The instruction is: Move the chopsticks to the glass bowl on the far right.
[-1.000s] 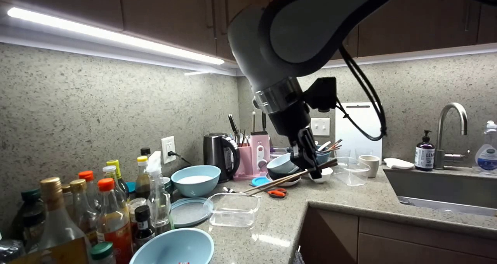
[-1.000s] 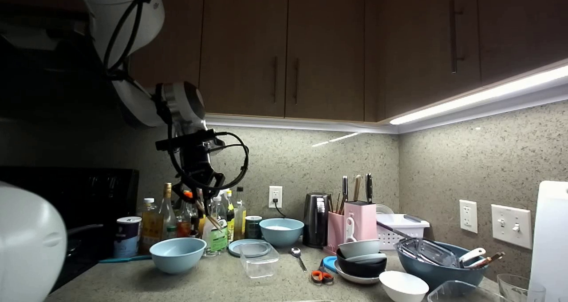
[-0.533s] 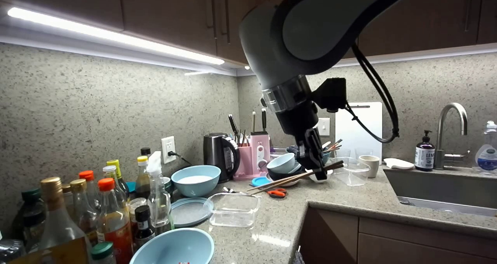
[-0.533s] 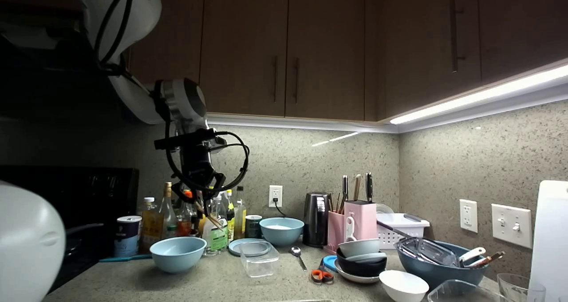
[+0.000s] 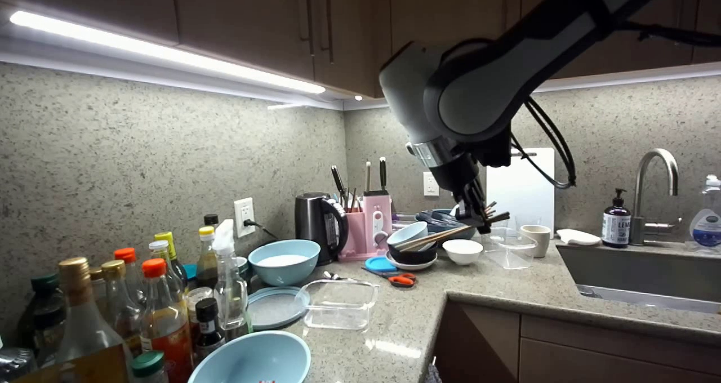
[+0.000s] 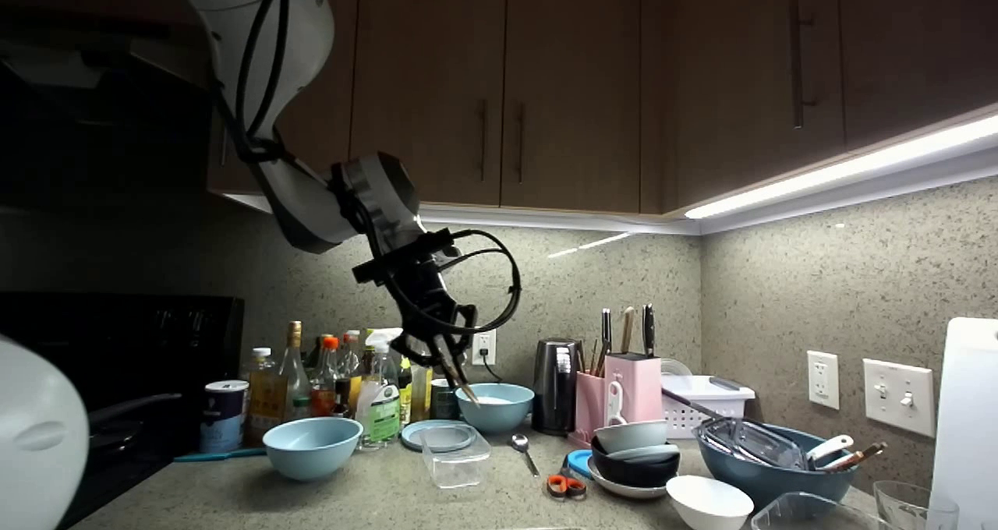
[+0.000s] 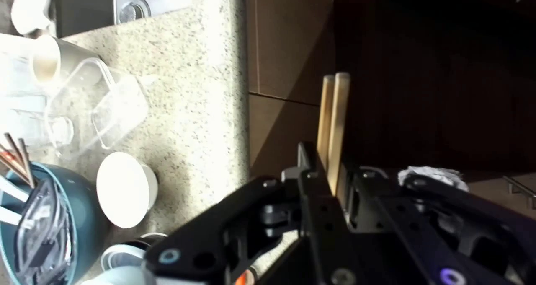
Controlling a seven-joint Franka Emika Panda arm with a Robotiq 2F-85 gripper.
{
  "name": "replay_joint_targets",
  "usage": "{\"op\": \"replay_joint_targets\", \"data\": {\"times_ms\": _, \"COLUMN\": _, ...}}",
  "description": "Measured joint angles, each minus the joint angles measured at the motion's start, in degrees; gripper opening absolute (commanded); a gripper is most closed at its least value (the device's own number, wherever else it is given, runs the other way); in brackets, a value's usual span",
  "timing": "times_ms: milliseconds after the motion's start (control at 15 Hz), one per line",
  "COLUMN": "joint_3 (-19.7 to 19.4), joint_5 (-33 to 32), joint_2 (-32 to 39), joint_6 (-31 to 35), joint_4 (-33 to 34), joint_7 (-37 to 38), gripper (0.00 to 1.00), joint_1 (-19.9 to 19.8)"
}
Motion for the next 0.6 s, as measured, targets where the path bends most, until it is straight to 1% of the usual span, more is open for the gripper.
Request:
{"op": "replay_joint_targets", "data": {"times_ms": 200, "joint_3": -2.9, "joint_5": -0.6, "joint_2": -0.1, "joint_6": 0.6, "joint_4": -0.9, "joint_7": 0.0, "gripper": 0.09, "joint_1": -3.0}}
{"op": "replay_joint_targets", "data": {"times_ms": 333, "joint_3": -5.2, "joint_5": 0.2, "joint_2": -0.4, "joint_6": 2.2, "joint_4": -2.1, "joint_7": 0.2, "gripper": 0.09, "joint_1": -5.0}}
{"op": "replay_joint_targets", "data": {"times_ms": 400, "joint_3": -6.4, "joint_5": 1.7, "joint_2": -0.7, "joint_6": 3.7, "joint_4": -3.0, "joint_7": 0.3, "gripper": 0.08, "joint_1": -6.0}}
{"op": "replay_joint_targets", "data": {"times_ms": 467, "joint_3": -7.6, "joint_5": 3.7, "joint_2": -1.1, "joint_6": 5.3, "joint_4": -4.0, "joint_7": 0.3, "gripper": 0.12, "joint_1": -7.0}}
{"op": "replay_joint_targets", "data": {"times_ms": 600, "joint_3": -9.4, "joint_5": 7.2, "joint_2": -2.0, "joint_6": 7.3, "joint_4": -5.8, "joint_7": 0.2, "gripper": 0.12, "joint_1": -8.4}}
